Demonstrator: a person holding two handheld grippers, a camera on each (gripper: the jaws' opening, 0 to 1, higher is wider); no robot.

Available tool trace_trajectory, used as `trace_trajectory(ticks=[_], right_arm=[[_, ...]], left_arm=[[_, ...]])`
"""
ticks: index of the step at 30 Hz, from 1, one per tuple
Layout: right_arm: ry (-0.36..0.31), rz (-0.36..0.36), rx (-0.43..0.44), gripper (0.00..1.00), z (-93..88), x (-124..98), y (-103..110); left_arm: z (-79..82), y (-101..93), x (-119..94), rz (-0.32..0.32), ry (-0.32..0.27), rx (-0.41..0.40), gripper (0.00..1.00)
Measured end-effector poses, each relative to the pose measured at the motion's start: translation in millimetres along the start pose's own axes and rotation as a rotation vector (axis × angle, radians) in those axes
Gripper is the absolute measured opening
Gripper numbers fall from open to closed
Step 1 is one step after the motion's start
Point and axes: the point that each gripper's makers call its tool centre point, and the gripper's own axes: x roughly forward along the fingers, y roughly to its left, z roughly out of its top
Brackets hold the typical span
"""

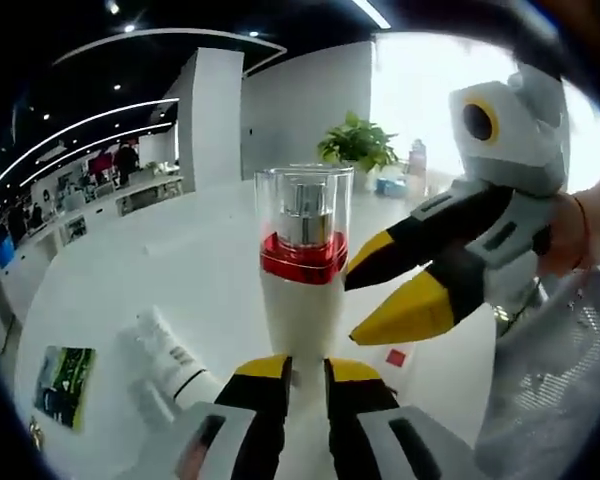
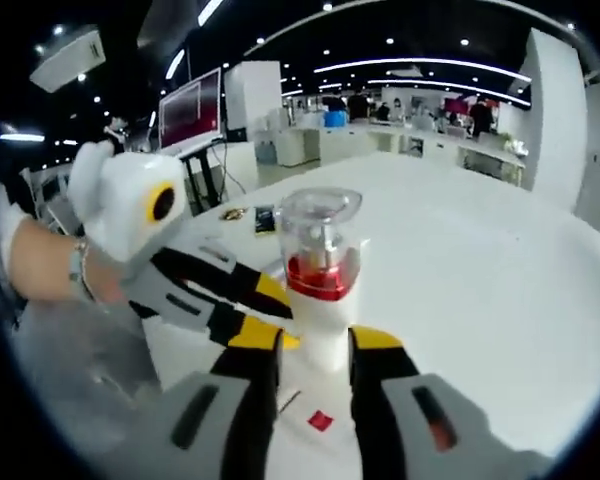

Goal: Arrange the skincare products in the storage area until every visible bottle or jar stands upright without overlapping.

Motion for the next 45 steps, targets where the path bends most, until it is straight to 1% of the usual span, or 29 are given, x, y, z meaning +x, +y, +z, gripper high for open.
trace_trajectory(ticks=[2, 3, 4, 5, 6, 7, 8, 9, 10, 11, 12, 14, 15, 17, 18, 19, 21, 22, 24, 26, 27, 29, 31, 32, 37, 41, 45], right_arm=[[-0.017, -0.025, 0.037, 0.27, 0.8, 2, -2], [-0.029, -0.033, 0.05, 0.28, 2.2, 3, -2], [-0.032, -0.022, 0.057, 0.28, 2.3, 7, 0], [-0.03, -0.021, 0.069, 0.29, 1.9, 8, 1], [-0.03, -0.022, 0.072, 0.29, 1.7, 10, 2], [-0.032, -0.034, 0.074, 0.3, 1.1, 12, 3], [-0.031, -0.042, 0.069, 0.3, 0.4, 13, 3], [-0.032, -0.051, 0.068, 0.3, -0.1, 14, 3], [-0.037, -0.063, 0.068, 0.3, -0.5, 16, 2], [-0.04, -0.074, 0.077, 0.3, -0.9, 18, 1], [-0.042, -0.084, 0.093, 0.3, -2.0, 20, 0], [-0.037, -0.103, 0.121, 0.3, -4.2, 24, -2], [-0.041, -0.11, 0.141, 0.3, -4.7, 26, -3], [-0.047, -0.124, 0.136, 0.31, -4.4, 28, -2], [-0.05, -0.132, 0.128, 0.31, -3.9, 30, -3], [-0.051, -0.135, 0.126, 0.31, -3.5, 31, -3], [-0.053, -0.145, 0.129, 0.31, -2.2, 32, -3], [-0.056, -0.155, 0.135, 0.3, -1.0, 33, -4], [-0.049, -0.173, 0.132, 0.3, 0.0, 35, -5], [-0.044, -0.219, 0.093, 0.28, 1.9, 35, -10], [-0.045, -0.229, 0.086, 0.28, 2.6, 36, -10], [-0.04, -0.236, 0.094, 0.28, 3.1, 37, -13], [-0.037, -0.241, 0.099, 0.27, 3.6, 38, -15], [-0.035, -0.257, 0.098, 0.27, 4.2, 39, -18], [-0.037, -0.294, 0.118, 0.27, 7.5, 41, -28], [-0.042, -0.324, 0.141, 0.28, 9.7, 43, -36], [-0.033, -0.341, 0.206, 0.28, 11.8, 44, -47]], left_arm=[[-0.2, -0.7, 0, -0.008, 0.009, 0.006, 0.17], [-1.5, -0.1, -1, -0.009, 0.027, 0.006, 0.2], [-13.0, 4.4, -7, -0.006, 0.126, -0.007, 0.22], [-19.3, 6.6, -12, -0.003, 0.181, -0.041, 0.22], [-24.4, 10.6, -19, 0.005, 0.223, -0.099, 0.22], [-25.5, 13.5, -23, 0.014, 0.226, -0.123, 0.22], [-25.3, 17.8, -27, 0.023, 0.213, -0.128, 0.22], [-26.5, 20.8, -32, 0.028, 0.219, -0.135, 0.22], [-29.9, 25.3, -40, 0.037, 0.248, -0.143, 0.22], [-33.2, 33.7, -49, 0.073, 0.284, -0.153, 0.22], [-34.0, 38.3, -55, 0.092, 0.298, -0.163, 0.22], [-30.6, 43.4, -66, 0.1, 0.283, -0.191, 0.22], [-24.0, 48.1, -73, 0.122, 0.234, -0.219, 0.22], [-18.5, 53.3, -86, 0.148, 0.187, -0.236, 0.22], [-17.6, 56.0, -90, 0.164, 0.176, -0.235, 0.22], [-19.3, 61.3, -99, 0.203, 0.164, -0.215, 0.22], [-23.2, 65.4, -104, 0.241, 0.166, -0.202, 0.22], [-23.9, 69.1, -105, 0.267, 0.147, -0.182, 0.22], [-25.5, 72.5, -107, 0.291, 0.118, -0.19, 0.22], [-27.0, 75.1, -108, 0.297, 0.099, -0.224, 0.21], [-27.7, 76.7, -109, 0.301, 0.095, -0.238, 0.21], [-28.4, 80.3, -109, 0.306, 0.084, -0.252, 0.21], [-29.0, 80.4, -108, 0.309, 0.086, -0.26, 0.21], [-29.0, 80.6, -109, 0.314, 0.087, -0.26, 0.21], [-25.8, 77.0, -105, 0.306, 0.081, -0.242, 0.21], [-24.7, 77.8, -105, 0.31, 0.078, -0.232, 0.21], [-24.8, 79.3, -106, 0.319, 0.075, -0.237, 0.21]])
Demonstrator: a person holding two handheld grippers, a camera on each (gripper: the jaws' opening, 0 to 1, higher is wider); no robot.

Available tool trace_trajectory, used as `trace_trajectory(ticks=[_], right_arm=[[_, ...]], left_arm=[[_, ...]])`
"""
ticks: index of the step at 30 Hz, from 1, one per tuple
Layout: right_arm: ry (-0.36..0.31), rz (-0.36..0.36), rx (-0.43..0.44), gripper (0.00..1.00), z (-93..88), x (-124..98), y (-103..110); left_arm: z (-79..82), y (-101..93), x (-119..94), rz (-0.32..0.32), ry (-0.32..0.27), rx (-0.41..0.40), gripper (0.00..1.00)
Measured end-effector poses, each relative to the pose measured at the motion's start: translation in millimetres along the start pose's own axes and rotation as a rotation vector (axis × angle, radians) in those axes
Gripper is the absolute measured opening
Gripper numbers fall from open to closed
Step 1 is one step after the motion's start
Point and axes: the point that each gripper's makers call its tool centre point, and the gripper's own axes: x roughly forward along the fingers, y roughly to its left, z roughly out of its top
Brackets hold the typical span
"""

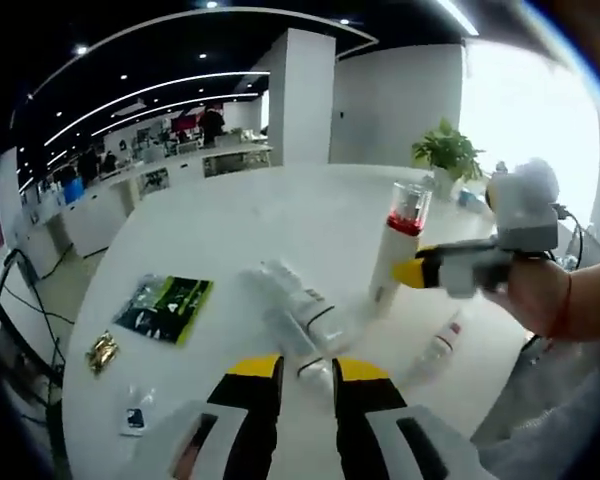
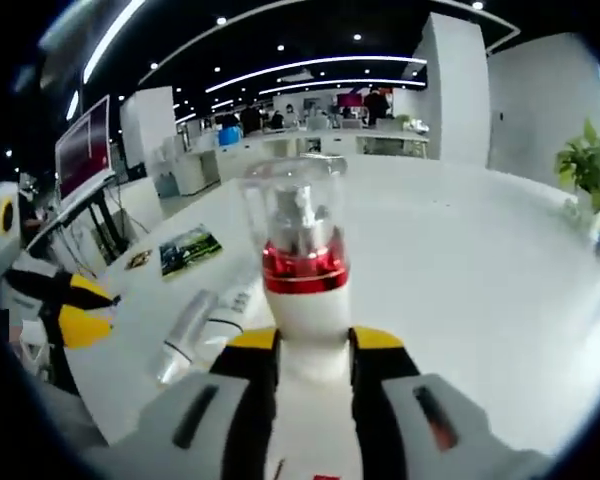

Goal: Arrange the skincare products in the storage area until every visible bottle or jar stands upright without overlapping.

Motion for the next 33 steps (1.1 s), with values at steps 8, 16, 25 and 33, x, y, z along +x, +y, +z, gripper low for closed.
trace_trajectory(ticks=[8, 16, 25, 33], right_arm=[[0.005, -0.047, 0.001, 0.28, 6.4, 9, -11], [0.013, -0.091, 0.015, 0.28, 10.6, 20, -21], [0.019, -0.136, 0.031, 0.28, 13.4, 29, -28], [0.017, -0.16, 0.027, 0.28, 15.5, 36, -31]], left_arm=[[2.8, 1.9, -2, 0.008, -0.014, -0.002, 0.21], [4.1, 0.7, -1, 0.009, -0.016, 0.011, 0.21], [4.9, 1.1, -1, 0.014, -0.018, 0.008, 0.2], [3.3, -0.5, 1, 0.01, -0.012, 0.003, 0.2]])
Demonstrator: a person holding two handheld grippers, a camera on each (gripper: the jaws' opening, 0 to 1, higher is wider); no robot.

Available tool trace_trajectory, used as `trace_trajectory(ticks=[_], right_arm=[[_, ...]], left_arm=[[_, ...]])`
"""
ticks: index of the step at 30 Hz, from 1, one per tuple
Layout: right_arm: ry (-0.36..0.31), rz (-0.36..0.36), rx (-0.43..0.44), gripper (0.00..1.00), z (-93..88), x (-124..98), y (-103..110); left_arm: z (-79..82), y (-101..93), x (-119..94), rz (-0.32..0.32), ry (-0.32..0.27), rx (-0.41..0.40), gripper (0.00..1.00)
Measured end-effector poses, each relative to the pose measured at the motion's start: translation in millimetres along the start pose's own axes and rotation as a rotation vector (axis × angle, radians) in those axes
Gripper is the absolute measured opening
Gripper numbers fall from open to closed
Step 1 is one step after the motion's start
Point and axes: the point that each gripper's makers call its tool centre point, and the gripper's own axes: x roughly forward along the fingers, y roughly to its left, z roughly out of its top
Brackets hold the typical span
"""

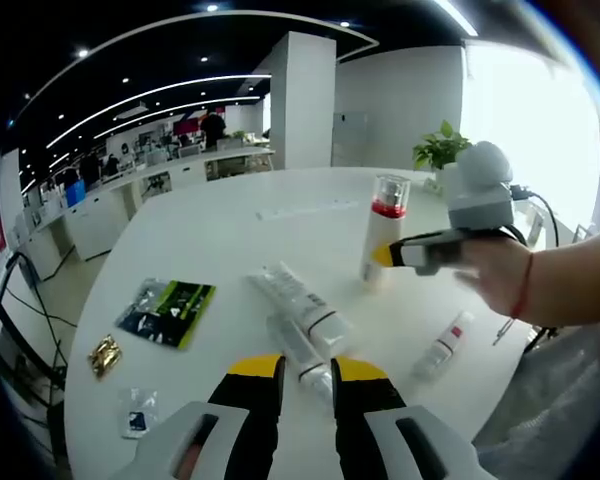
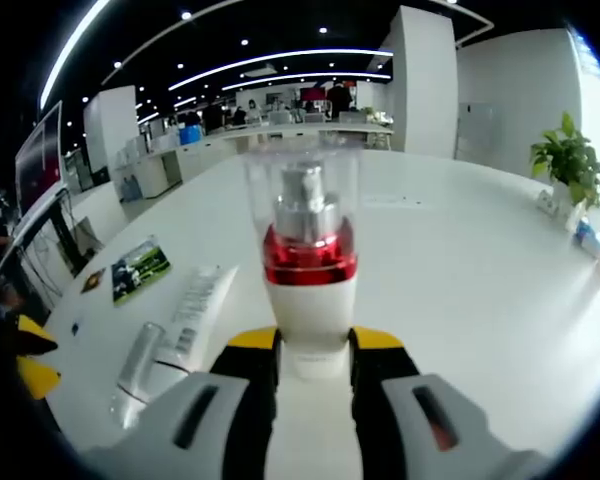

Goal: Arrange the skincare products in the storage area until every visible bottle or jar stands upright without overlapping.

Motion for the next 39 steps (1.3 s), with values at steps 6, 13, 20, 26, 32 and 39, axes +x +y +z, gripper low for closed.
trace_trajectory(ticks=[6, 13, 20, 26, 32, 39], right_arm=[[0.006, -0.015, 0.007, 0.28, 1.1, 5, -1], [0.005, -0.032, 0.026, 0.28, 3.7, 11, -2], [0.012, -0.05, 0.013, 0.28, 4.5, 14, -3], [0.001, 0.015, 0.027, 0.34, 7.9, -5, 5], [-0.036, 0.095, 0.033, 0.34, -1.8, -44, 18], [0.054, 0.289, -0.104, 0.36, -23.9, -39, 80]], left_arm=[[0.5, -1.2, 0, -0.005, -0.003, -0.009, 0.2], [-6.8, -2.5, 4, -0.009, 0.035, -0.001, 0.19], [-8.5, -1.7, 4, -0.011, 0.042, -0.012, 0.19], [-10.4, -1.7, 4, -0.013, 0.049, -0.016, 0.19], [-10.5, 0.6, 4, -0.014, 0.048, -0.044, 0.19], [-11.2, -0.7, 7, -0.02, 0.048, -0.083, 0.19]])
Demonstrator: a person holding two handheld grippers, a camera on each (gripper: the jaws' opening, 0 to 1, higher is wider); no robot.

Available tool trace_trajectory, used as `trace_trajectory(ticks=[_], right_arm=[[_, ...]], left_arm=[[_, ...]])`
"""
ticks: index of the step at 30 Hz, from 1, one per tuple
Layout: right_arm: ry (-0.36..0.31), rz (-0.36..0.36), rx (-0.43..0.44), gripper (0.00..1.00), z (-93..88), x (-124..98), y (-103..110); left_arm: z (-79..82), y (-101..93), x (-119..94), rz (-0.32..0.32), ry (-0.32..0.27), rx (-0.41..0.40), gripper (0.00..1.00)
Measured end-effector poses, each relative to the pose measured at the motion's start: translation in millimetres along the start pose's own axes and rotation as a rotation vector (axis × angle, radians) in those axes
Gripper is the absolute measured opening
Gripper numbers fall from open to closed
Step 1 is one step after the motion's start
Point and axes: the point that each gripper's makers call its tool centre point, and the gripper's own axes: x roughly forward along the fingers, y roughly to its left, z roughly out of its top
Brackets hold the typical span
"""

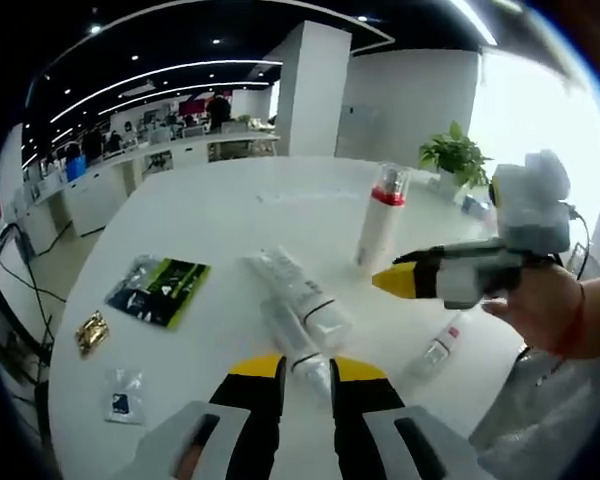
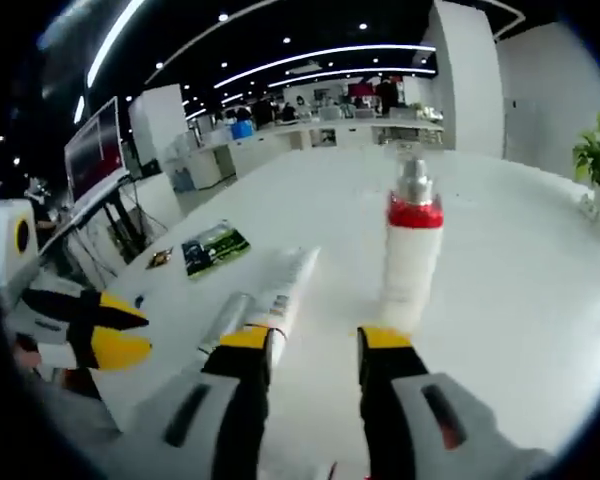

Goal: Arrange the skincare products in the storage area until every visible bottle or jar stands upright without overlapping.

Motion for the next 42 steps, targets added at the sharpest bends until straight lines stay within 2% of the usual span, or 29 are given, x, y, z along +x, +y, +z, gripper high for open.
trace_trajectory(ticks=[2, 4, 5, 6, 9, 11, 13, 15, 18, 19, 20, 23, 24, 28, 34, 38, 42], right_arm=[[0.052, 0.039, 0.008, 0.37, -4.8, 12, 13], [0.075, 0.063, 0.022, 0.39, -7.0, 22, 22], [0.122, 0.05, 0.027, 0.4, -13.3, 29, 24], [0.146, 0.037, -0.009, 0.4, -16.1, 34, 24], [0.165, 0.012, -0.091, 0.4, -17.9, 44, 24], [0.177, 0.005, -0.098, 0.4, -19.2, 47, 25], [0.162, 0.001, -0.103, 0.39, -16.3, 49, 26], [0.164, -0.009, -0.139, 0.36, -15.4, 52, 26], [0.206, -0.033, -0.152, 0.32, -21.3, 57, 20], [0.214, -0.036, -0.154, 0.3, -22.7, 57, 19], [0.231, -0.051, -0.197, 0.3, -25.3, 57, 13], [0.215, -0.069, -0.263, 0.29, -21.6, 55, 10], [0.228, -0.083, -0.3, 0.28, -22.8, 55, 6], [0.241, -0.103, -0.297, 0.28, -25.5, 51, -9], [0.271, -0.045, -0.302, 0.28, -32.9, 40, -20], [0.275, 0.002, -0.351, 0.28, -37.9, 32, -26], [0.266, 0.046, -0.437, 0.28, -44.3, 22, -34]], left_arm=[[-2.0, 1.3, 0, 0.009, 0.009, 0.002, 0.19], [-2.7, 1.8, 0, 0.011, 0.013, 0.0, 0.19], [-2.7, 1.3, 0, 0.009, 0.012, -0.003, 0.19], [-2.6, 1.2, 0, 0.008, 0.012, -0.003, 0.19], [-2.4, 3.8, -1, 0.013, 0.011, -0.01, 0.19], [-1.9, 5.1, -2, 0.015, 0.007, -0.016, 0.19], [-0.9, 5.6, -3, 0.015, 0.003, -0.026, 0.19], [-0.3, 4.8, -3, 0.011, 0.002, -0.033, 0.19], [0.3, 4.0, -2, 0.008, 0.001, -0.029, 0.19], [0.4, 4.0, -2, 0.009, 0.001, -0.028, 0.19], [0.3, 4.0, -2, 0.009, 0.001, -0.029, 0.19], [0.2, 4.5, -2, 0.009, 0.002, -0.031, 0.19], [0.0, 4.6, -2, 0.009, 0.004, -0.031, 0.19], [-0.4, 5.5, -2, 0.013, 0.004, -0.03, 0.19], [2.2, 3.4, -1, 0.005, -0.009, -0.014, 0.19], [2.7, -0.6, 1, -0.009, -0.011, 0.006, 0.19], [1.9, -6.6, 4, -0.027, -0.011, 0.04, 0.19]])
